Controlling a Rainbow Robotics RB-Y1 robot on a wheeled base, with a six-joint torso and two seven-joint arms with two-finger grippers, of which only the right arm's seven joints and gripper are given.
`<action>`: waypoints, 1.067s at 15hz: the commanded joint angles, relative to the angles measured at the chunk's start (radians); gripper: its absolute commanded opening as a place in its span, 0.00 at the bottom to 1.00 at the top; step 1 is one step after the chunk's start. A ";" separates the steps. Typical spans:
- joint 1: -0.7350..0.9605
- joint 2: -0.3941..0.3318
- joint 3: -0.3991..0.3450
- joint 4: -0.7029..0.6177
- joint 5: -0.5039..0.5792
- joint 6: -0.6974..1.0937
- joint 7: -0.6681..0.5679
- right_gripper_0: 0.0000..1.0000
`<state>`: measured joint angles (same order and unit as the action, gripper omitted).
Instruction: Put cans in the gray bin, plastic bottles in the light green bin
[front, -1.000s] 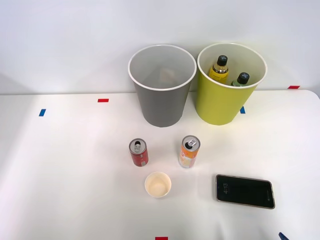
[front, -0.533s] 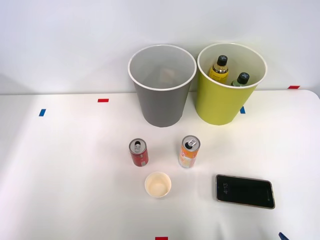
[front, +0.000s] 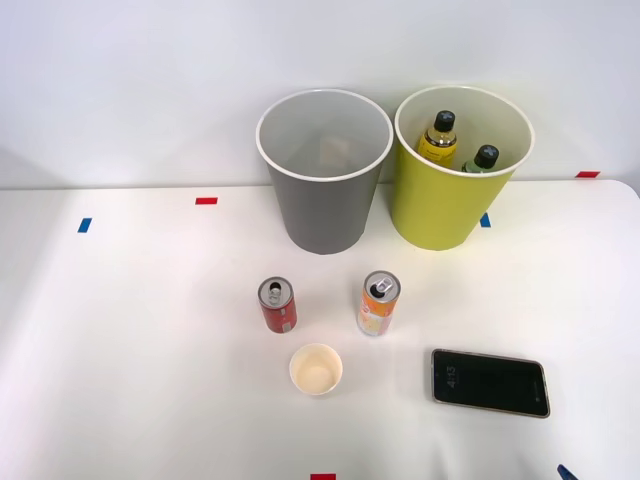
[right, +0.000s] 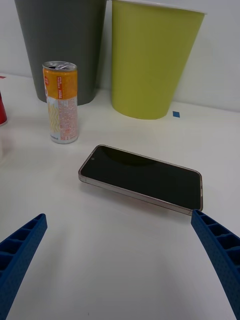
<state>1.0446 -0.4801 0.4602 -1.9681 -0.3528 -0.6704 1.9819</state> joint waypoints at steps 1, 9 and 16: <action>0.000 0.000 0.000 0.000 0.000 0.000 0.000 1.00; 0.000 0.000 0.000 0.000 0.000 0.000 0.000 1.00; 0.000 0.000 0.000 0.000 0.000 0.000 0.000 1.00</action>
<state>1.0446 -0.4801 0.4602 -1.9681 -0.3528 -0.6704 1.9819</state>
